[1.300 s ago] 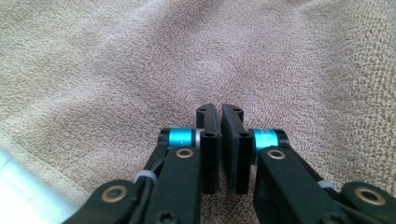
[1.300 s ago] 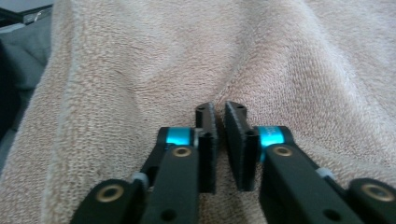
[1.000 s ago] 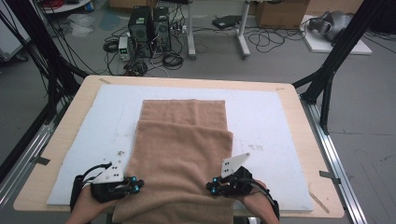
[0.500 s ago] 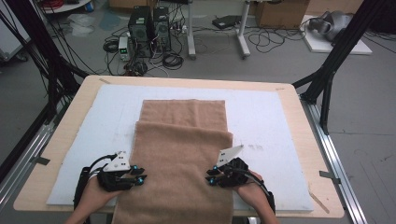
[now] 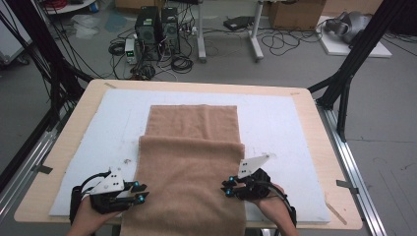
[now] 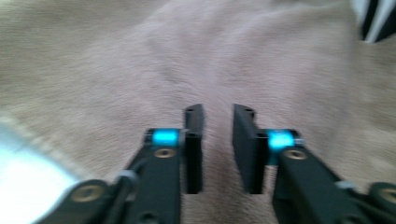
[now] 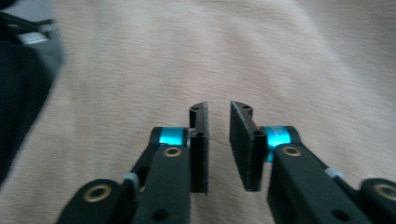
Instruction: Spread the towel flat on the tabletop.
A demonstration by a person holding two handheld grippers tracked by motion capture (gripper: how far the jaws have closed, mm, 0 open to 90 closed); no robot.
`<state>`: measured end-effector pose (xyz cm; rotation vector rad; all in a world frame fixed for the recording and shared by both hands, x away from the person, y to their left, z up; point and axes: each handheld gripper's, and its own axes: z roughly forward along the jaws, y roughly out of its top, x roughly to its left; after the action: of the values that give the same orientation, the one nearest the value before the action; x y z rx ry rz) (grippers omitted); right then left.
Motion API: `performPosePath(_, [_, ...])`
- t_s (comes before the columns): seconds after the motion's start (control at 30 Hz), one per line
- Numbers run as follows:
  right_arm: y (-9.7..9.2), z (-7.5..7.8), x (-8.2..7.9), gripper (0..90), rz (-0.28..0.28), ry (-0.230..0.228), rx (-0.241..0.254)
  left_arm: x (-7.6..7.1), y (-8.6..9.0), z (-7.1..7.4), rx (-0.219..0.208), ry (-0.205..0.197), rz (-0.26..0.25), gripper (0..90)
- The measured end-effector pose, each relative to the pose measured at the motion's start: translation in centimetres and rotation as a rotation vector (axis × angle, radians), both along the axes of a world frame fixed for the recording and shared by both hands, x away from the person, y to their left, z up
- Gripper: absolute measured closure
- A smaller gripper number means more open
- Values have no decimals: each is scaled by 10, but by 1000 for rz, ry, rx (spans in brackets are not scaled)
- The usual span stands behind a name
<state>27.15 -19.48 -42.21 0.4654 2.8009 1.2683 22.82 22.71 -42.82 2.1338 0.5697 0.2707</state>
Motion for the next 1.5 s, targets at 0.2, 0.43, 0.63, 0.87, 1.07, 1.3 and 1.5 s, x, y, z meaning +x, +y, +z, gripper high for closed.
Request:
performPosePath(0.2, [4,-15,13,738,-26,36,-65,19,-6,-19,53,32,25,700])
performPosePath(0.43, [3,-20,11,875,12,69,-34,9,-3,-17,47,28,8,868])
performPosePath(0.63, [-10,2,-22,829,69,30,22,-17,14,-7,4,2,-4,766])
performPosePath(0.87, [-9,-11,-7,730,-21,25,-51,-4,7,-20,40,33,9,725])
performPosePath(1.07, [-8,-22,-6,870,28,82,-18,-16,8,-17,18,46,-45,865])
performPosePath(1.3, [-14,-5,-7,724,20,45,14,-14,11,1,-9,1,-11,693])
performPosePath(1.5, [-3,-16,2,732,16,45,-45,12,4,-15,42,39,53,718])
